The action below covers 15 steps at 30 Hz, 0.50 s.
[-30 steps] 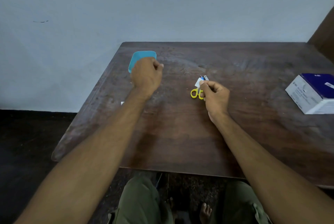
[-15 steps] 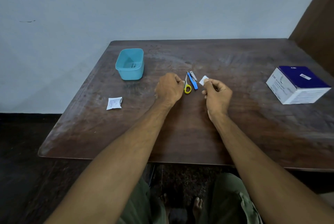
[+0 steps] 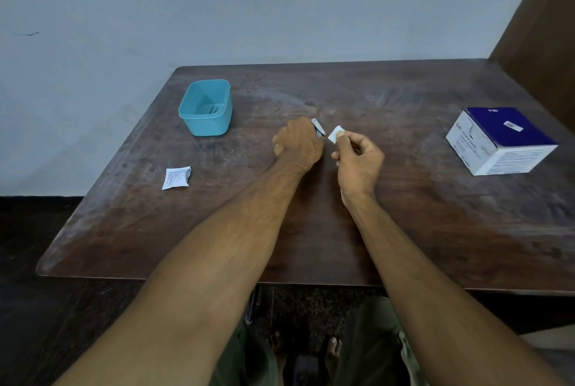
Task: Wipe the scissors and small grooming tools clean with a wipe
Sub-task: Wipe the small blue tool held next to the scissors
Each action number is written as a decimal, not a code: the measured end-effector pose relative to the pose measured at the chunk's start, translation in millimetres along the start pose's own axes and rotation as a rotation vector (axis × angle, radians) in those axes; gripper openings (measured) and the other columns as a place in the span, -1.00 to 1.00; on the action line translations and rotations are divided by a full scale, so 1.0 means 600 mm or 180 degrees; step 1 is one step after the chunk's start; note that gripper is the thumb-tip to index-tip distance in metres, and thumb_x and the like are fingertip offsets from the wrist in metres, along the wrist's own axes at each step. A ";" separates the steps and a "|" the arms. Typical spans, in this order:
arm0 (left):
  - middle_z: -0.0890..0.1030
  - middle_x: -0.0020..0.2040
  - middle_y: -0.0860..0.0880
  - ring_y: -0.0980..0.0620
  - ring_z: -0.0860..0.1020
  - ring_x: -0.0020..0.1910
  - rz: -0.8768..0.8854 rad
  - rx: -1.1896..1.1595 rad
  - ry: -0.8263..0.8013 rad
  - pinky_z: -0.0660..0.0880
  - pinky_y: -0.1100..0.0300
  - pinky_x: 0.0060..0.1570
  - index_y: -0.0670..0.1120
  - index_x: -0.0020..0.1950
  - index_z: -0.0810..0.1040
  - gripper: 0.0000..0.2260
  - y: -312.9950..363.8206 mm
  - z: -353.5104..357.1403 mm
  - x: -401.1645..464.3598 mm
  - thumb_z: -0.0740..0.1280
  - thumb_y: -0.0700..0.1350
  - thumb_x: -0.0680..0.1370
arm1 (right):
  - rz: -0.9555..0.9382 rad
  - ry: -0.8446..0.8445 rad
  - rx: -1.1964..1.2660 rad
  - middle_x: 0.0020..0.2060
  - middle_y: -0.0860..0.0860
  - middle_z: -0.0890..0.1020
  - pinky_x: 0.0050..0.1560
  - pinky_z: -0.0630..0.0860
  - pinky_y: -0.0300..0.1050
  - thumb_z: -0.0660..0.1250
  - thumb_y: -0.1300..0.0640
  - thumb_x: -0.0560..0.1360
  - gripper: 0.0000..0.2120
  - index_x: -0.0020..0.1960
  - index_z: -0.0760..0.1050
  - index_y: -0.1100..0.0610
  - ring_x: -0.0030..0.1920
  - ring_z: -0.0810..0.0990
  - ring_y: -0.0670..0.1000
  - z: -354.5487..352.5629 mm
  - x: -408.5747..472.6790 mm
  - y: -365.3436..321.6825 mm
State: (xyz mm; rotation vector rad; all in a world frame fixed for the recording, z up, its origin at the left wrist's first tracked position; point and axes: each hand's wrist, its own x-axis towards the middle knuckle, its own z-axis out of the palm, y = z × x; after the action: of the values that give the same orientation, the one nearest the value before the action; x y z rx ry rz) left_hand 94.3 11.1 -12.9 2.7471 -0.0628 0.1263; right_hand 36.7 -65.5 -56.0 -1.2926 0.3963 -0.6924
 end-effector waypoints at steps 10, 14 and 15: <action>0.60 0.13 -0.19 -0.22 0.57 0.13 -0.0212 -0.0366 -0.0110 0.51 0.03 -0.01 -0.18 0.09 0.58 -0.69 0.003 -0.007 0.001 0.34 0.01 0.49 | 0.0043 -0.0007 0.0104 -0.35 -0.03 0.63 -0.41 0.42 -0.24 0.39 0.21 0.50 -0.93 -0.13 0.62 0.08 -0.46 0.52 -0.15 0.000 0.002 0.000; 0.59 -0.34 -0.13 -0.18 0.62 -0.18 -0.0160 -0.0980 0.0032 0.39 0.15 -0.33 -0.20 -0.28 0.59 -0.70 -0.031 -0.021 -0.015 0.29 -0.01 0.52 | 0.0068 -0.0072 0.0096 -0.31 0.00 0.65 -0.40 0.42 -0.22 0.38 0.21 0.51 -0.94 -0.12 0.62 0.10 -0.46 0.51 -0.15 0.000 0.000 -0.005; 0.58 -0.40 -0.09 -0.15 0.61 -0.24 -0.0114 -0.1127 0.0094 0.37 0.15 -0.36 -0.18 -0.32 0.58 -0.69 -0.042 -0.022 -0.022 0.29 -0.02 0.53 | 0.0070 -0.0075 0.0107 -0.32 0.00 0.65 -0.40 0.42 -0.23 0.38 0.22 0.50 -0.93 -0.12 0.62 0.11 -0.47 0.51 -0.15 0.000 -0.001 -0.007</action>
State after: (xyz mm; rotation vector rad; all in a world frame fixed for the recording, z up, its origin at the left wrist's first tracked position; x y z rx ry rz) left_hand 81.9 39.8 -11.4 2.3911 -0.0248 0.1319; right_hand 35.4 -65.3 -52.2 -1.2619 0.3777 -0.6623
